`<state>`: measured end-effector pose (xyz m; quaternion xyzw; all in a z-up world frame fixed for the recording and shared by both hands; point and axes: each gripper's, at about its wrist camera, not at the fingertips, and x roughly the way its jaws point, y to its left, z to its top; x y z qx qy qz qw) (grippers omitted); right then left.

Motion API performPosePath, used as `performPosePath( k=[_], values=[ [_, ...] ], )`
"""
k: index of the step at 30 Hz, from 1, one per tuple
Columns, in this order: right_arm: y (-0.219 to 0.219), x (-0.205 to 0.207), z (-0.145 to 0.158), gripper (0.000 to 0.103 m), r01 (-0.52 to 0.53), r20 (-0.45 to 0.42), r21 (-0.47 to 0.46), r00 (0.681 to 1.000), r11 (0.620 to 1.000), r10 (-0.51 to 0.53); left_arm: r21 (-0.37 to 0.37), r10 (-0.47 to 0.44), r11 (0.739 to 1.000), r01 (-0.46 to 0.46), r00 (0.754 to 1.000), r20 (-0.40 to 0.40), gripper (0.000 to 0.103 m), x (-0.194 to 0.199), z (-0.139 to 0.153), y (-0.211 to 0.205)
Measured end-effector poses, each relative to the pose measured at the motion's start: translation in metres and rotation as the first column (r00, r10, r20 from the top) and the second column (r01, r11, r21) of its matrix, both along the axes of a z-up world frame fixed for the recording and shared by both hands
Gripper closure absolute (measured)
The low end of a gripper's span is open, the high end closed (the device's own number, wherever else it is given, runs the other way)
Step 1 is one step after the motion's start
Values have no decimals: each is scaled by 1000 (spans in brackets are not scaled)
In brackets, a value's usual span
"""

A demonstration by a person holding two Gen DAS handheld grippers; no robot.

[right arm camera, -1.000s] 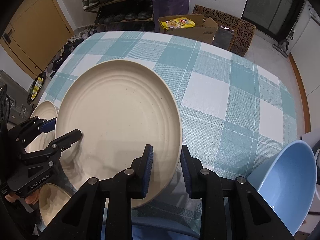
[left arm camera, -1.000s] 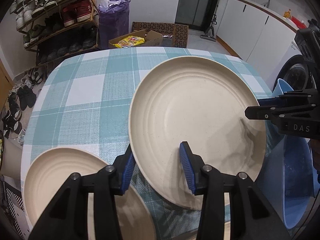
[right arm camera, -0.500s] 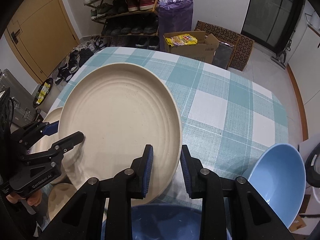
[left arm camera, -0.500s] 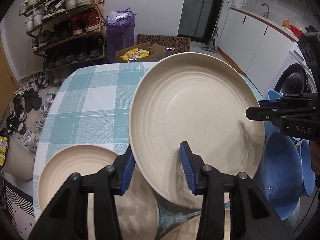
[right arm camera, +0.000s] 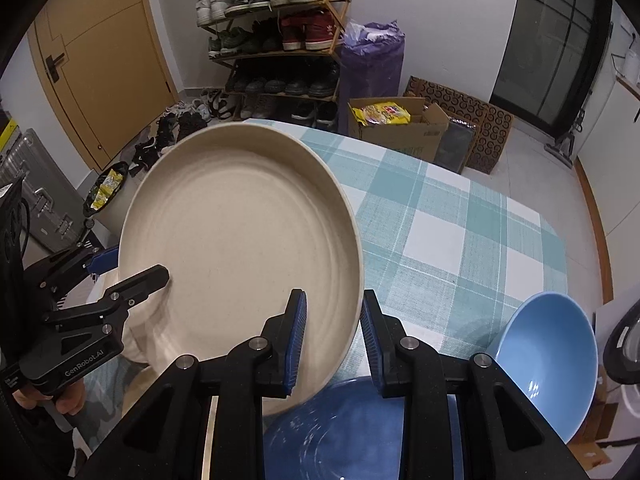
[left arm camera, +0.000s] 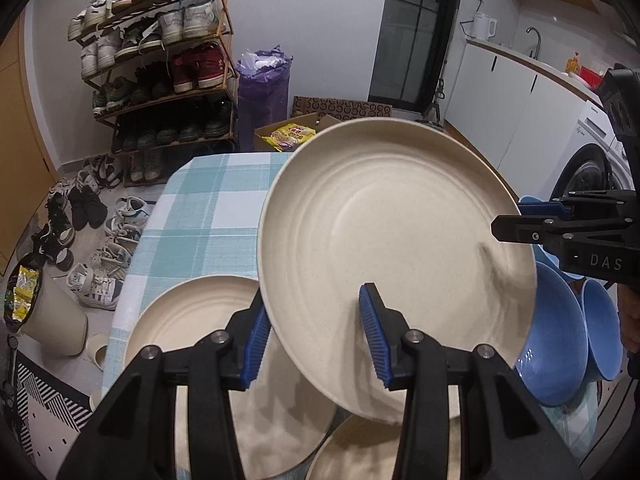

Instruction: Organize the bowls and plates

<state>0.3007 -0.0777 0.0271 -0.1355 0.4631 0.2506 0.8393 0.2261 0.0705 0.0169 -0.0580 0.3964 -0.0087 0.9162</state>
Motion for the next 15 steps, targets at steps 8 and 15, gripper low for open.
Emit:
performPosePath(
  k=[8, 15],
  values=[
    [2, -35, 16, 75, -16, 41, 22, 999, 1000, 16, 10, 13, 1000, -13, 999, 44, 61, -34, 13, 0],
    [-5, -69, 23, 75, -23, 69, 33, 997, 999, 21, 19, 16, 1000, -17, 997, 77, 61, -64, 18, -5]
  ],
)
